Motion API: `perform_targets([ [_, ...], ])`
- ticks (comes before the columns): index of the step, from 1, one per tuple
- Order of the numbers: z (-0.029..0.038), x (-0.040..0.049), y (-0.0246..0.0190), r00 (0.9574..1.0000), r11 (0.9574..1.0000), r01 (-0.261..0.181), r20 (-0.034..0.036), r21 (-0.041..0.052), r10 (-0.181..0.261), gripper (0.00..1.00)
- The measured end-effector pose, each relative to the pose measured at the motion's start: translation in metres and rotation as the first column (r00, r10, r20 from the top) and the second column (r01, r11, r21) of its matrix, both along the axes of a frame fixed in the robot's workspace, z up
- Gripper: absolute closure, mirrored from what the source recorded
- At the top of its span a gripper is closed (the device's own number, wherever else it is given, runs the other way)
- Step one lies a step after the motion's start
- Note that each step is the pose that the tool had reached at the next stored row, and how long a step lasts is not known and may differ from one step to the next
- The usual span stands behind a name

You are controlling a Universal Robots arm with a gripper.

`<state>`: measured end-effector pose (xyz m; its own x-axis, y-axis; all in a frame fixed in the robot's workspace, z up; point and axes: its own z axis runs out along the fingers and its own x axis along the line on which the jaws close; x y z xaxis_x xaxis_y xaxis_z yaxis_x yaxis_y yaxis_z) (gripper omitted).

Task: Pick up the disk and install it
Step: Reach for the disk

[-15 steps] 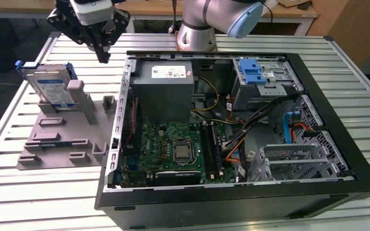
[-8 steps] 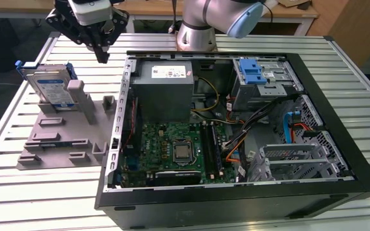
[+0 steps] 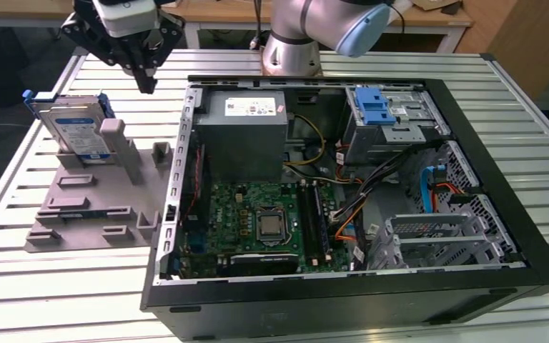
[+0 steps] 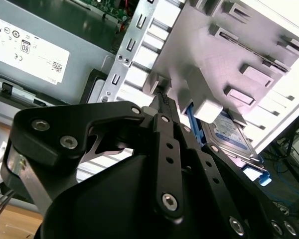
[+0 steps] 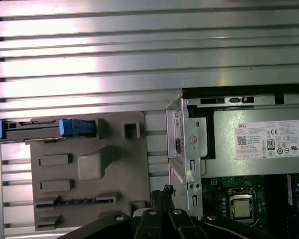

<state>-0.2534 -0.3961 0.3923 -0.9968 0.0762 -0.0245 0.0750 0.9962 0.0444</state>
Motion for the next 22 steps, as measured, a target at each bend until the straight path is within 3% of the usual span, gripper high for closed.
perform_targets([
  [8,-0.0003,-0.0123,0.0092,1.0000,1.0000,0.000,0.0000,0.0000,0.000,0.89],
  [22,-0.0003,-0.0174,0.0099,1.0000,1.0000,0.000,0.0000,0.0000,0.000,0.89],
])
